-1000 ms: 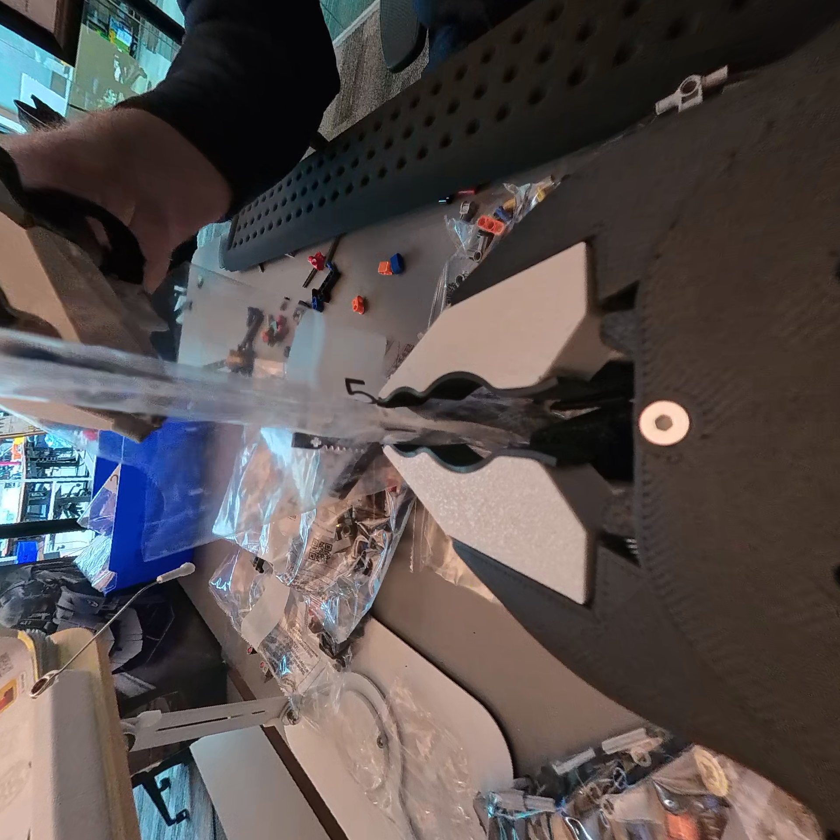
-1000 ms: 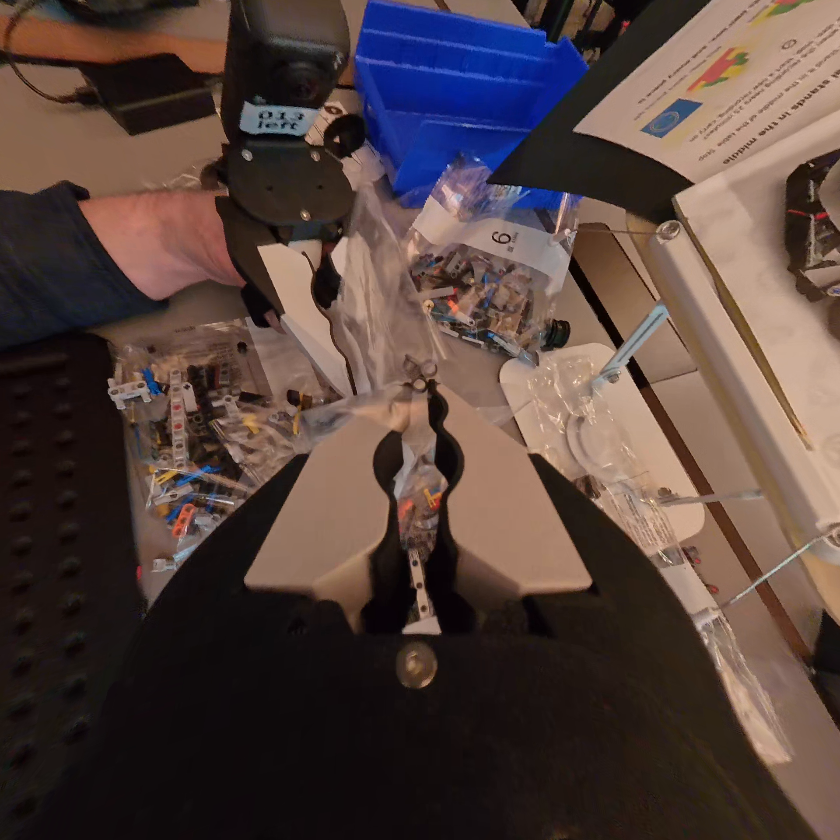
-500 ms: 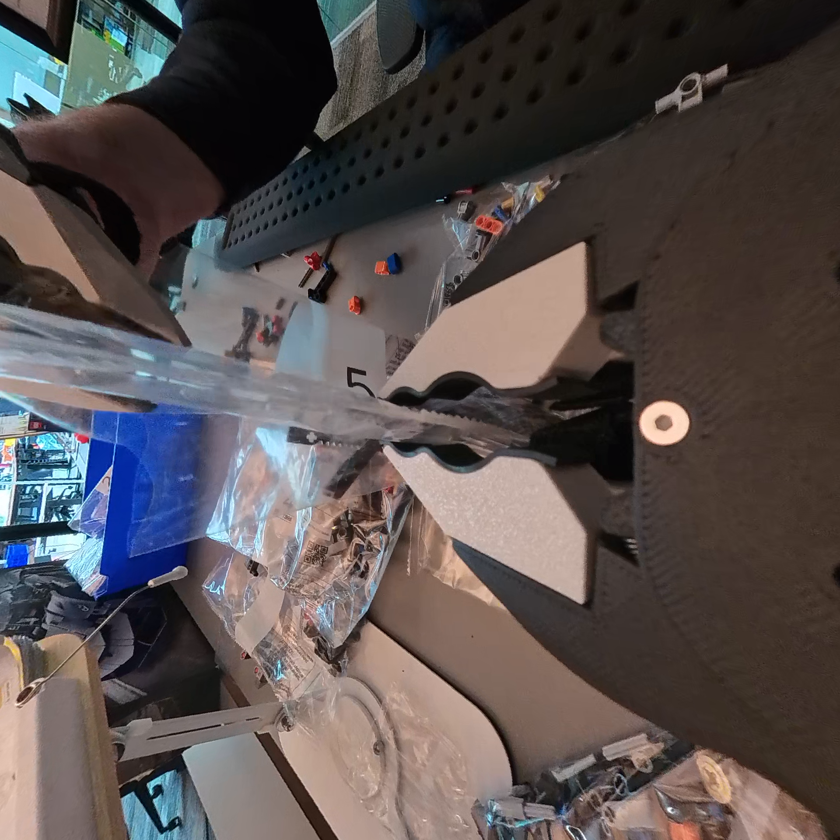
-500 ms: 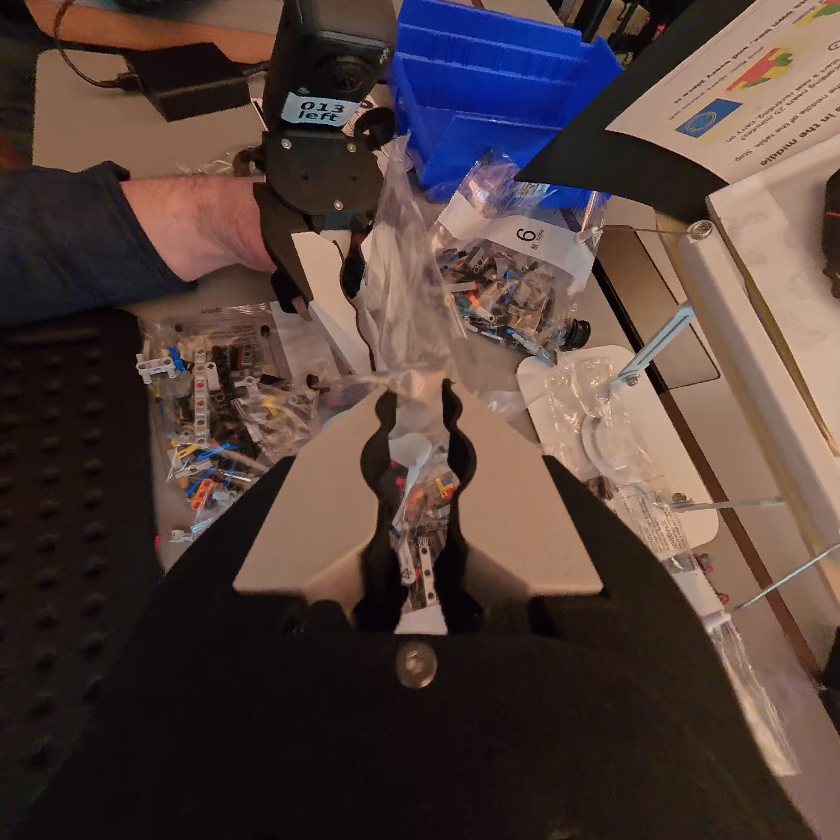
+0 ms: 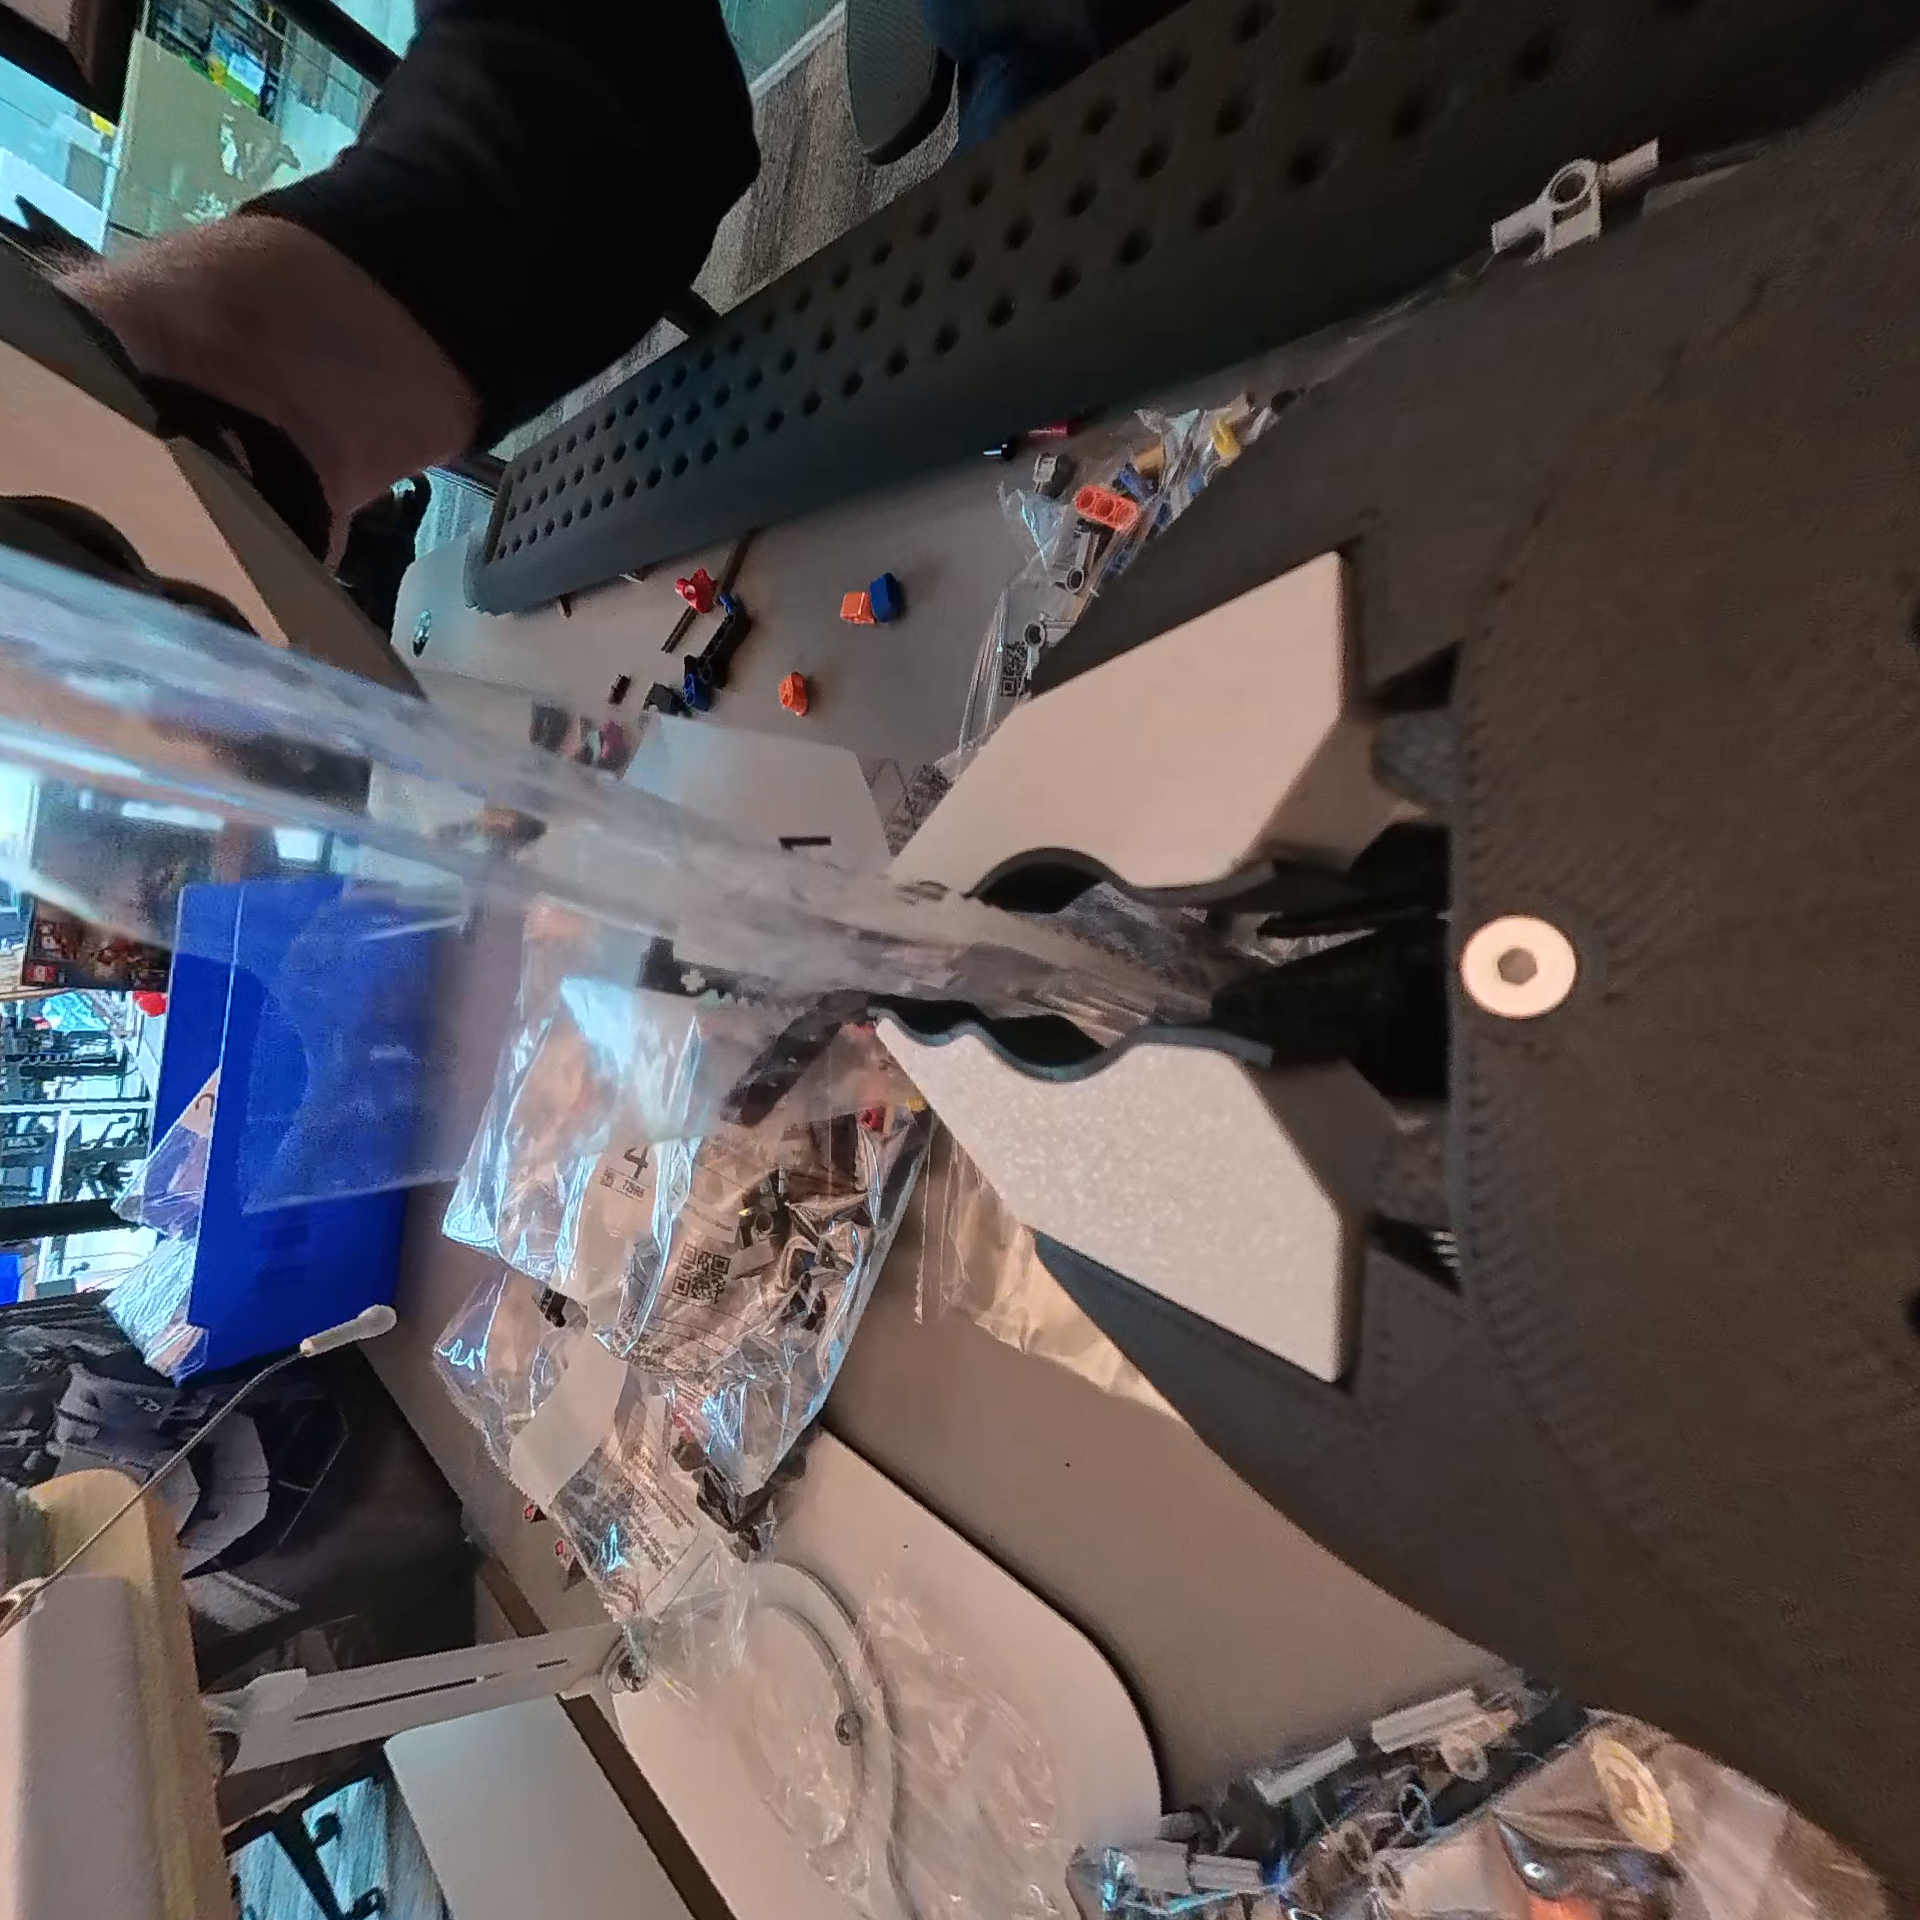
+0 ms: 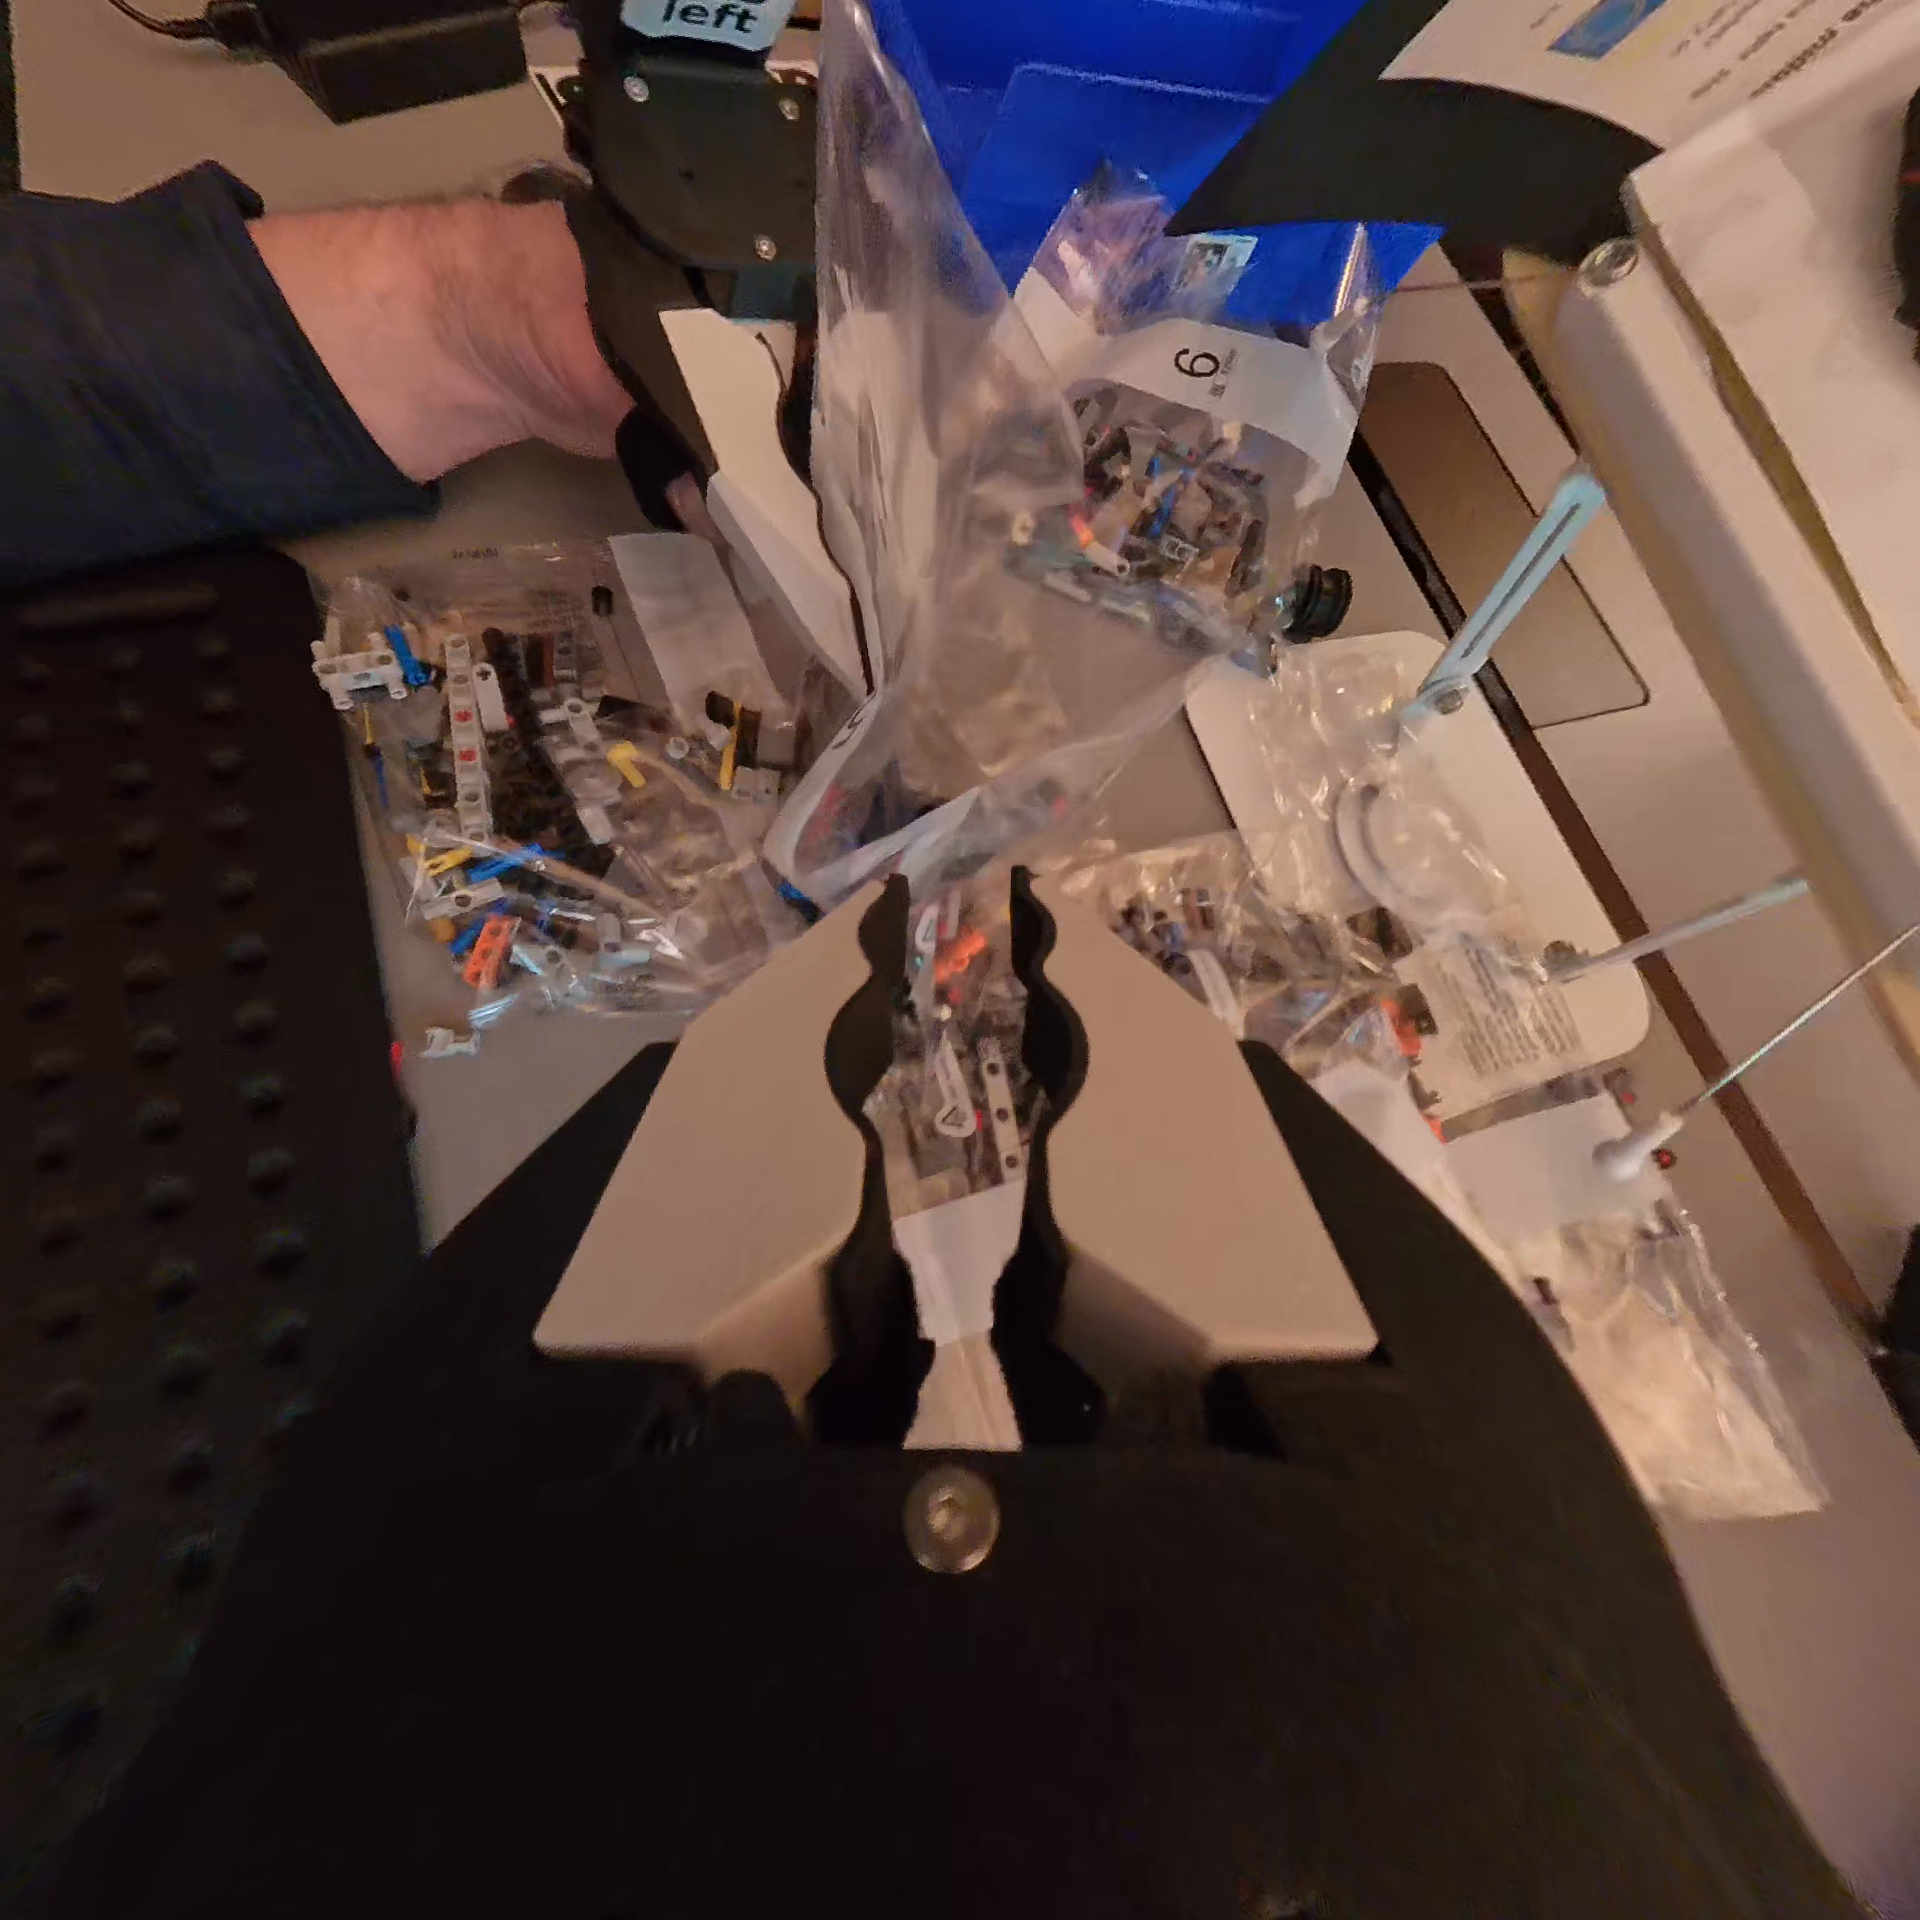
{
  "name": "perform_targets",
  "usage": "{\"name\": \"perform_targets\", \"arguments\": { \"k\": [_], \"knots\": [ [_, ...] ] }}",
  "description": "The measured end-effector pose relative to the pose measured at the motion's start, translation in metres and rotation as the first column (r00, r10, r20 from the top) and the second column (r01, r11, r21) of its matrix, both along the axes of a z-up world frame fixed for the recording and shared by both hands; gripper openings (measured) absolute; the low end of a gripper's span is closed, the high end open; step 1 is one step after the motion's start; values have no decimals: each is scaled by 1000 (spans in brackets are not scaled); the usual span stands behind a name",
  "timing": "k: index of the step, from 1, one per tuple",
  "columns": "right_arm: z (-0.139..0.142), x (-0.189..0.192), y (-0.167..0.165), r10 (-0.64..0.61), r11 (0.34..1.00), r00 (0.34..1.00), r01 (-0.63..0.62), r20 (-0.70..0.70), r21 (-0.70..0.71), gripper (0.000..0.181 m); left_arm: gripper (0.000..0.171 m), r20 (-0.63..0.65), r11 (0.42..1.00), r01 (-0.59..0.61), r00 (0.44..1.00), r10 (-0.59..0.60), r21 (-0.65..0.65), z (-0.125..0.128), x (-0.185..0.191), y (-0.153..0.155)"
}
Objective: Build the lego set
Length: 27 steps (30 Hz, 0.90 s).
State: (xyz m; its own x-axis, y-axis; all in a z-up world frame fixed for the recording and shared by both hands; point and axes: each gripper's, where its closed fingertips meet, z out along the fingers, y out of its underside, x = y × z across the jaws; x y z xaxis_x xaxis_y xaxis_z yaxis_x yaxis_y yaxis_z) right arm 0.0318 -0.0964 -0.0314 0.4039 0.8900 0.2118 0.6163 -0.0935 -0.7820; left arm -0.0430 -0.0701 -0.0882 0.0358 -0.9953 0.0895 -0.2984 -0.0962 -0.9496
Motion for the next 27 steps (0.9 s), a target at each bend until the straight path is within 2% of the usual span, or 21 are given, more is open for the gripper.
{"name": "perform_targets", "arguments": {
  "k": [5, 8, 11, 14, 19, 27],
  "knots": [
    [-3, 15, -12, -20, 1000, 998, 20, -61, 5, 12, 13, -1, 1000, -4, 1000, 4, -3, -1, 0, 1],
    [-20, 22, -17, -32, 997, 998, 28, -54, -65, 16, 13, -1, 1000, -9, 1000, 9, -7, -2, -1, 2],
    [-40, 25, -22, -26, 994, 1000, 25, -9, -107, 18, 13, -2, 1000, -8, 1000, 8, -6, -2, -1, 2],
    [-58, 21, -37, 31, 987, 999, -26, 29, -161, 18, 13, -3, 1000, -8, 1000, 8, -5, -2, -1, 2],
    [-99, 22, -60, 126, 960, 976, -74, 177, -271, 19, 13, -6, 1000, -8, 1000, 8, -4, -2, -1, 2],
    [-124, 24, -76, 172, 937, 955, -83, 240, -340, 20, 13, -10, 1000, -10, 1000, 9, -3, -3, -1, 2]
  ]
}}
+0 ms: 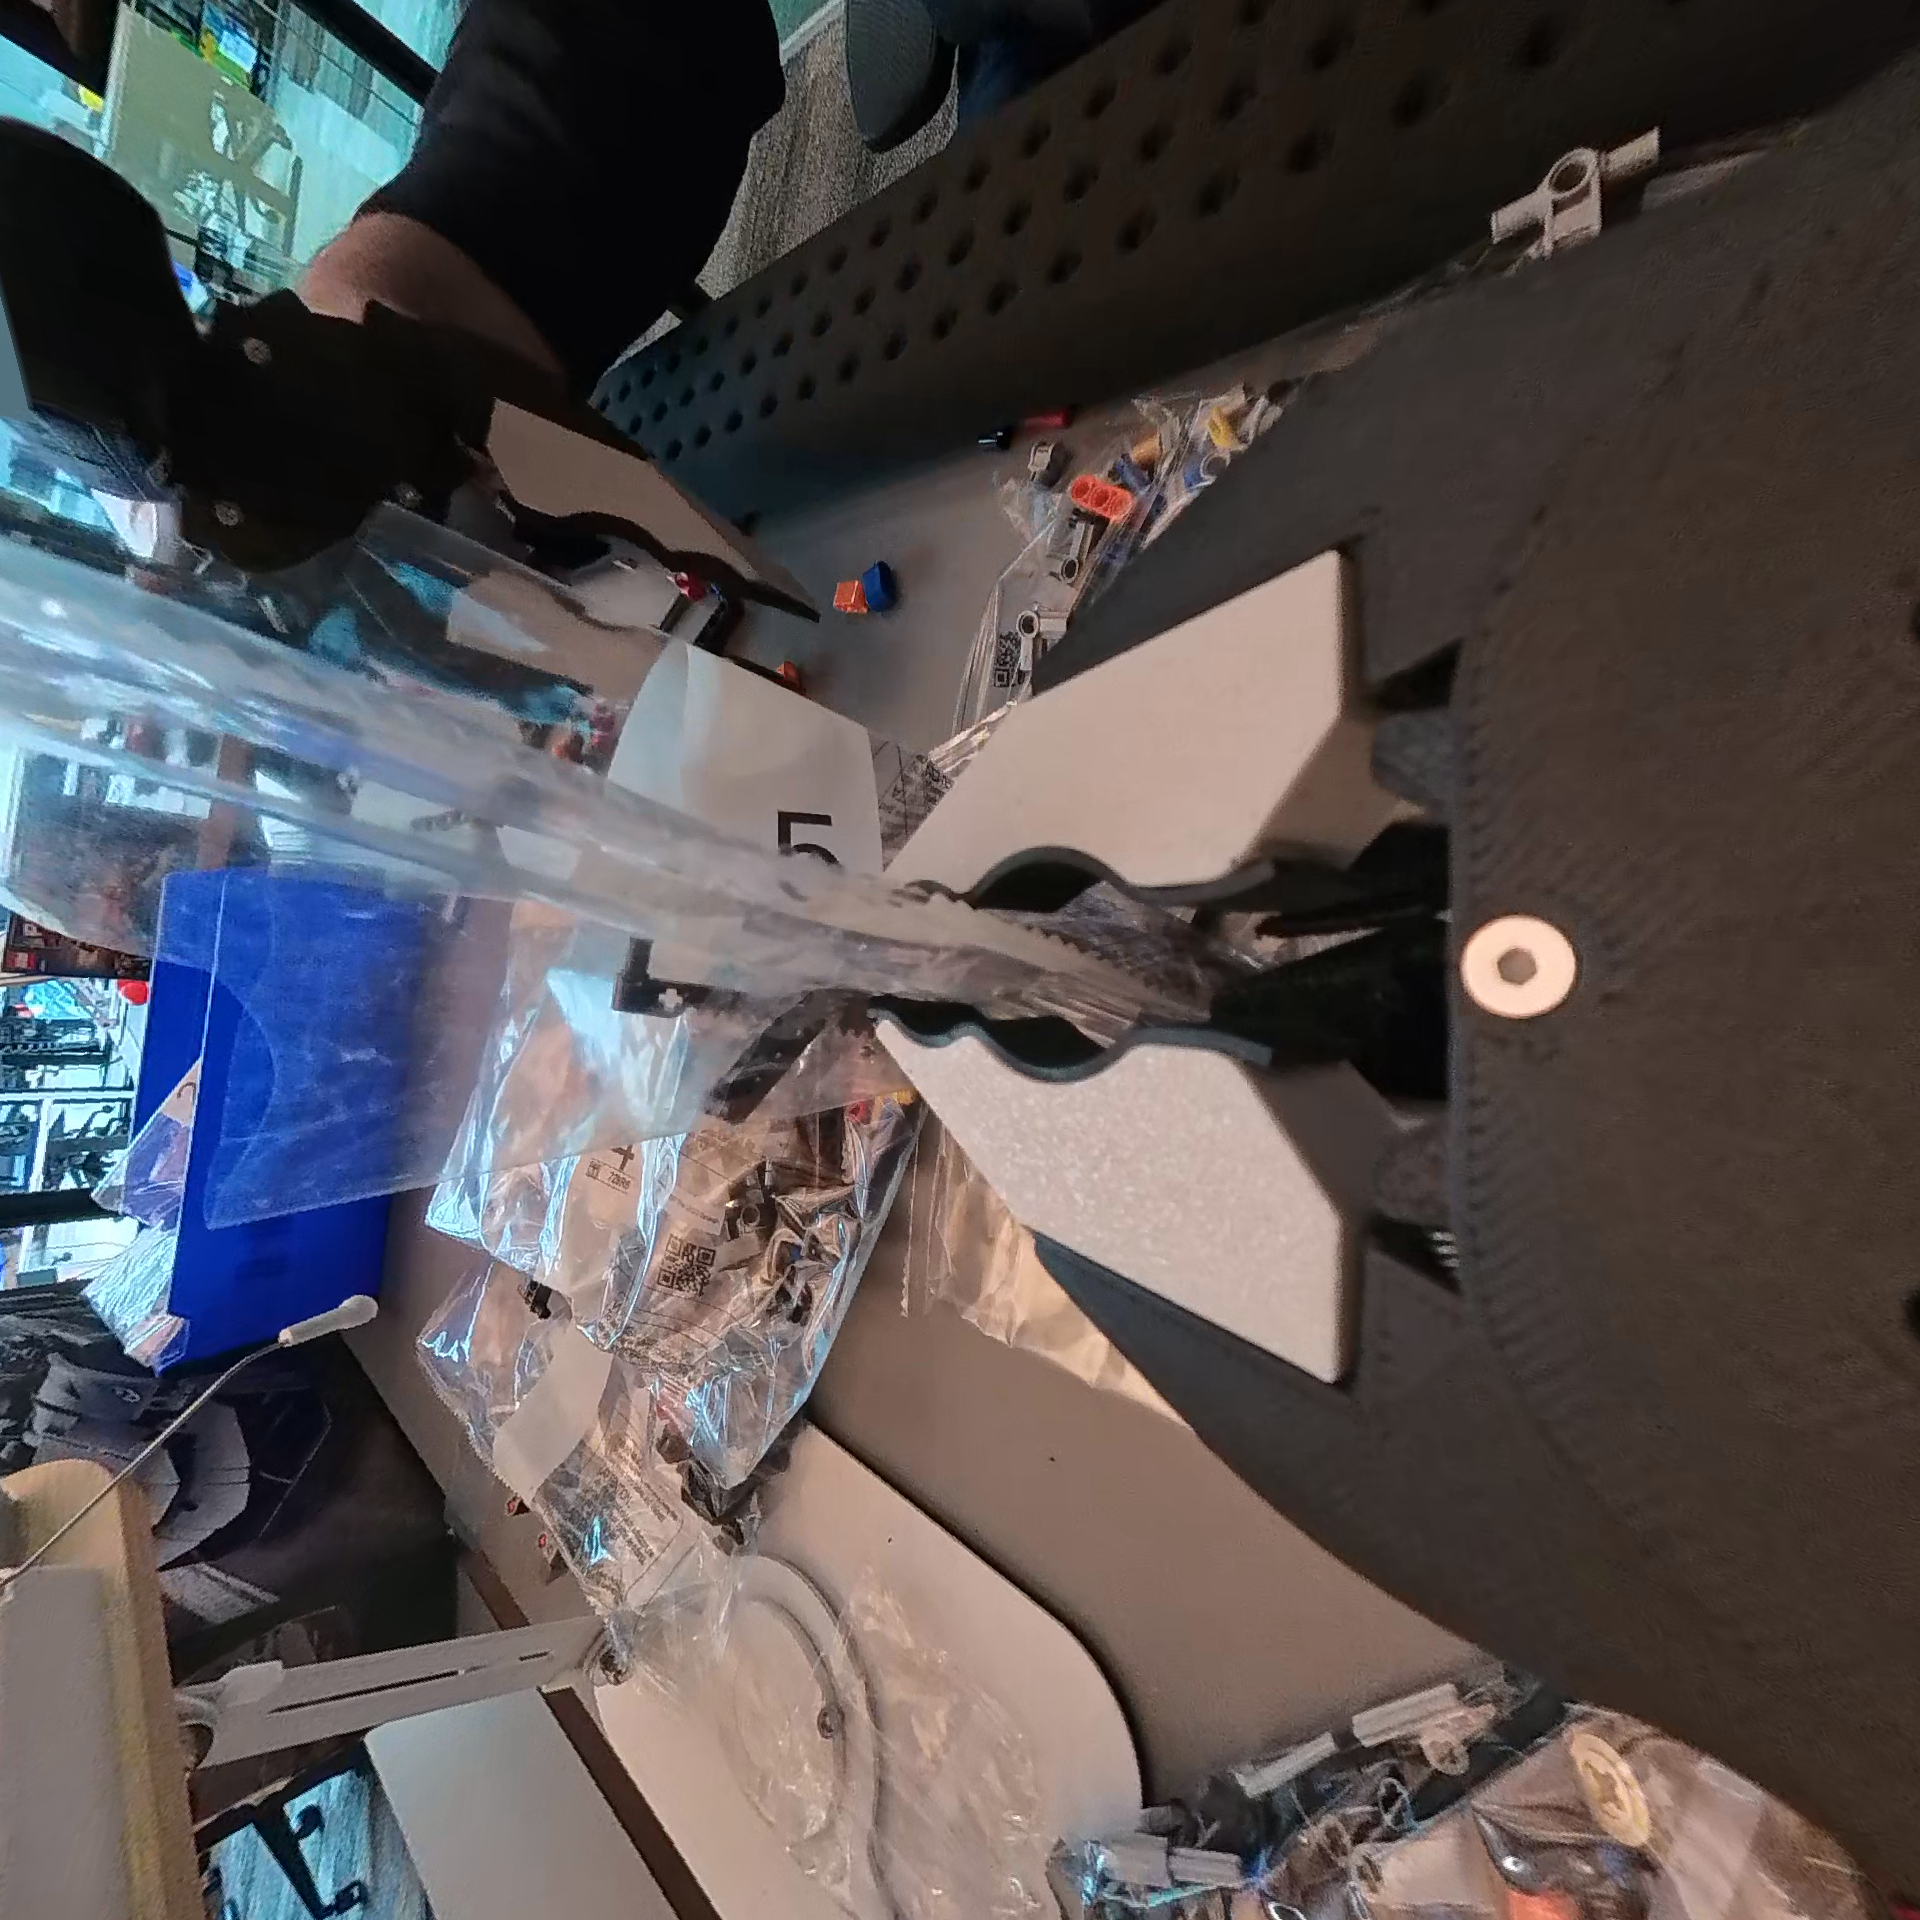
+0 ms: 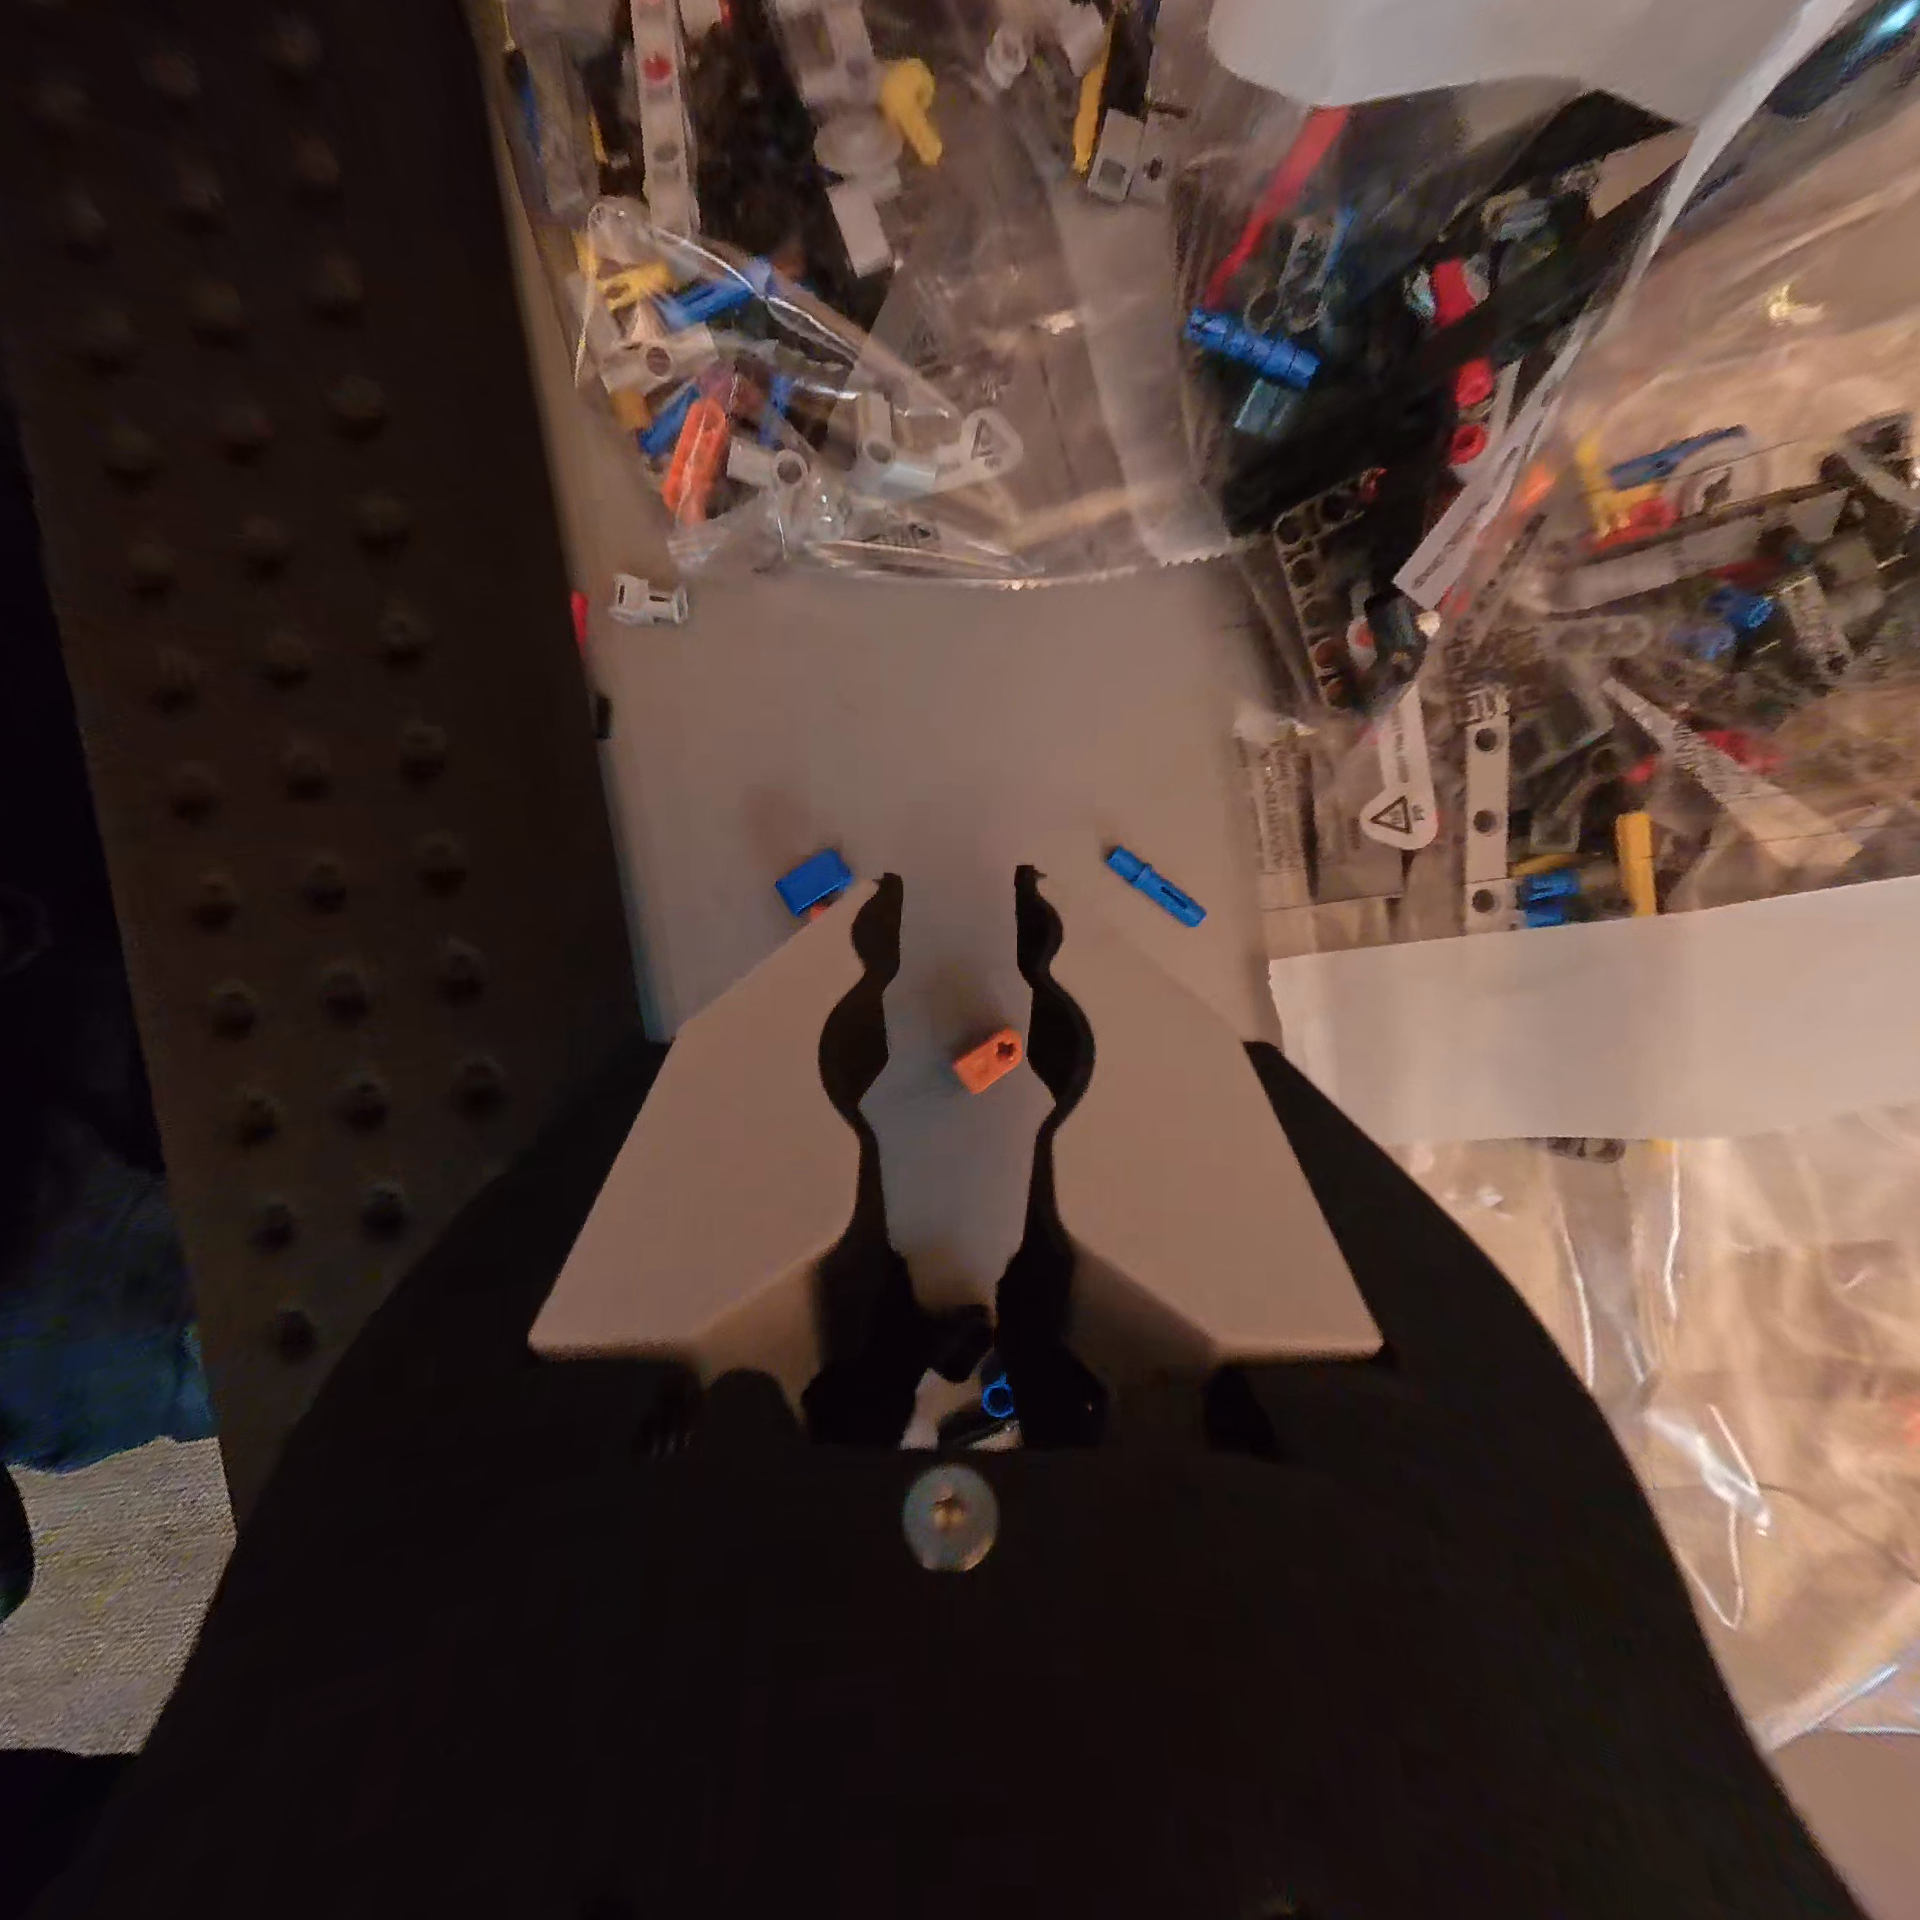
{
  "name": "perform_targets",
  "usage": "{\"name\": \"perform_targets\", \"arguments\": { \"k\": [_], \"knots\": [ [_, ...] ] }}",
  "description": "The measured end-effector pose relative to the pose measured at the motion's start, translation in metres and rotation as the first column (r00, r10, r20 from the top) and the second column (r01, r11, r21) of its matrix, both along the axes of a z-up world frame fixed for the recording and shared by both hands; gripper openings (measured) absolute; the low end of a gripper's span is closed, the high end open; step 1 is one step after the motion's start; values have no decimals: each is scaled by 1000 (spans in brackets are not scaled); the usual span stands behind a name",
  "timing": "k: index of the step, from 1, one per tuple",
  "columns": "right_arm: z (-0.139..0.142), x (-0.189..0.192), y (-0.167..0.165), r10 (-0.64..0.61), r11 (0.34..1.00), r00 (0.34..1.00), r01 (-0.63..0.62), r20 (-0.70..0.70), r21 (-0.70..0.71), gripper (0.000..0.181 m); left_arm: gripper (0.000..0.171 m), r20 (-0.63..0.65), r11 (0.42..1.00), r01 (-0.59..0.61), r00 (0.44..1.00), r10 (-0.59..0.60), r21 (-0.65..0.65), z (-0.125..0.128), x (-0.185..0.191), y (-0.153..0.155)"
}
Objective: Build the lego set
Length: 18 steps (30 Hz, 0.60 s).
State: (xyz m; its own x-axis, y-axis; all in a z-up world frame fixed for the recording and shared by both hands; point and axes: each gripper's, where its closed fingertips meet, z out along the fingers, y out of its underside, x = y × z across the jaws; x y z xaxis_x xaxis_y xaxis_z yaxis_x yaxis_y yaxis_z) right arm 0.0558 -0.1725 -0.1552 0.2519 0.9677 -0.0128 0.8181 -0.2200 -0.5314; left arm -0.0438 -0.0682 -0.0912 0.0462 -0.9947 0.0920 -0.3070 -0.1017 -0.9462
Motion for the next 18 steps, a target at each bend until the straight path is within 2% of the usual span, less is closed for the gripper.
{"name": "perform_targets", "arguments": {
  "k": [12, 18],
  "knots": [
    [-21, 5, -12, 19, 999, 998, -17, 56, -43, 20, 13, -26, 1000, -4, 1000, 4, 3, -5, 1, 1],
    [-21, 7, -13, 10, 999, 999, -8, 46, -39, 16, 13, -40, 1000, -7, 999, 8, 3, -8, 1, 1]
  ]
}}
